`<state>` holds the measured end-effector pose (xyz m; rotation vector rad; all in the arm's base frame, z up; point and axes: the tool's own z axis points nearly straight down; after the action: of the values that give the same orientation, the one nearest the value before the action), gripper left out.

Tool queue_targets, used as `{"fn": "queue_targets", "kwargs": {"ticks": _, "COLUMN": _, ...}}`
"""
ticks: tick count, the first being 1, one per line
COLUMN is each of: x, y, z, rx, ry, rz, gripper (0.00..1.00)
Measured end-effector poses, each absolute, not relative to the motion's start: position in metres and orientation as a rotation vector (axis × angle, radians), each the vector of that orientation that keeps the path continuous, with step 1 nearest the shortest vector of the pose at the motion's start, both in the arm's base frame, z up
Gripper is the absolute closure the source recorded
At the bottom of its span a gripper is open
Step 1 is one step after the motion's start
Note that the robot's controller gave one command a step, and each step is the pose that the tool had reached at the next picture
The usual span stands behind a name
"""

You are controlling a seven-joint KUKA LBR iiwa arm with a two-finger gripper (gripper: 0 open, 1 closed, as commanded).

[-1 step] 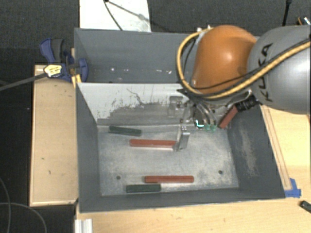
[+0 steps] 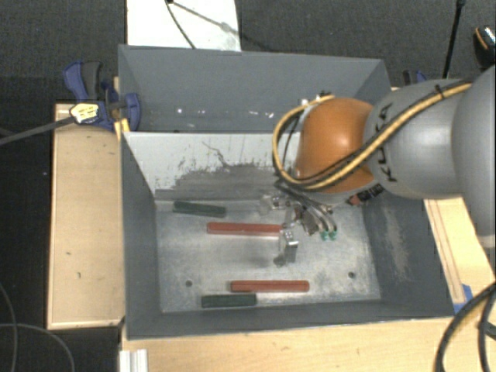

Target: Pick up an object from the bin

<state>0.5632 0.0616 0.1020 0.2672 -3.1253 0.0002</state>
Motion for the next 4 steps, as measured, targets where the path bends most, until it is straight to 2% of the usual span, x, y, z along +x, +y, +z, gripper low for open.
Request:
{"fn": "queue_targets", "kwargs": {"ticks": 1, "x": 0.589, "y": 0.058, "z": 0.069, "rx": 0.334, "ry": -3.128, "rz": -0.001, "gripper": 0.00}}
{"fn": "queue_targets", "kwargs": {"ticks": 2, "x": 0.589, "y": 0.059, "z": 0.071, "rx": 0.327, "ry": -3.130, "rz": -0.002, "gripper": 1.00}}
{"fn": "queue_targets", "kwargs": {"ticks": 3, "x": 0.558, "y": 0.030, "z": 0.218, "rx": 0.938, "ry": -3.008, "rz": 0.004, "gripper": 1.00}}
{"fn": "queue_targets", "kwargs": {"ticks": 4, "x": 0.549, "y": 0.005, "z": 0.257, "rx": 0.988, "ry": -2.991, "rz": 0.005, "gripper": 1.00}}
